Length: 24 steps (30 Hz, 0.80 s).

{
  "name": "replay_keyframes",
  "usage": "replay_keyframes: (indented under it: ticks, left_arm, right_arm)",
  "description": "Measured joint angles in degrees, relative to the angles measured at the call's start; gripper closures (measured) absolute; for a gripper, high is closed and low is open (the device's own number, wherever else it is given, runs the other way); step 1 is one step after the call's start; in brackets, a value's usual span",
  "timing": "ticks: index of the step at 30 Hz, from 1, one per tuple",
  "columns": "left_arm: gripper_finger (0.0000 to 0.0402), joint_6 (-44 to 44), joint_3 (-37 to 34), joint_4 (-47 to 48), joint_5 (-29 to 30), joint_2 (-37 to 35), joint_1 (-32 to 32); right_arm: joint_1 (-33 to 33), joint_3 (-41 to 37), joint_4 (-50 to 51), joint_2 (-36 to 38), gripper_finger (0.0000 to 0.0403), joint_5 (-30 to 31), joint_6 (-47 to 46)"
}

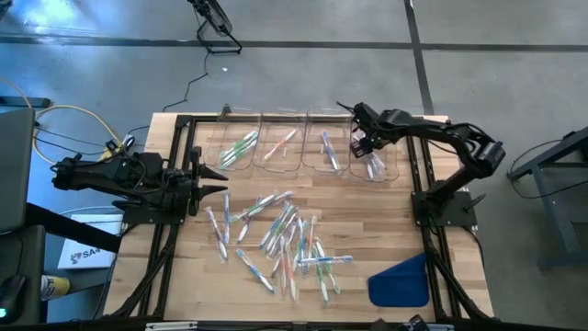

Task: Pick & Place Toothbrushes
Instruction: Put the blue toothbrush into the middle right transparent bin

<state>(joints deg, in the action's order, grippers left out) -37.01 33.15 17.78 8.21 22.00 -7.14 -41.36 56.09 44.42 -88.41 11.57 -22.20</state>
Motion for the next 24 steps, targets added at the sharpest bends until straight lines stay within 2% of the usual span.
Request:
replay_keyframes:
  ticks: [5, 8, 18, 24]
  left_arm:
    - [0.0294, 0.00, 0.00, -0.02, 0.00, 0.00, 0.00]
    - [0.0294, 0.00, 0.00, 0.00, -0.01, 0.00, -0.01]
    - [0.0294, -0.07, -0.01, -0.01, 0.00, 0.00, -0.01]
    - [0.0294, -0.19, -0.01, -0.02, 0.26, 0.00, 0.00]
  right_arm:
    - [0.00, 0.00, 0.01, 3.67, 0.0278, -0.26, 0.02]
    - [0.00, 0.00, -0.04, 6.53, 0.0287, -2.43, -0.04]
    - [1.54, 0.00, -0.71, 15.84, 0.0311, -17.49, -0.44]
    - [4.10, 0.00, -3.70, 21.47, 0.0337, -18.11, -0.16]
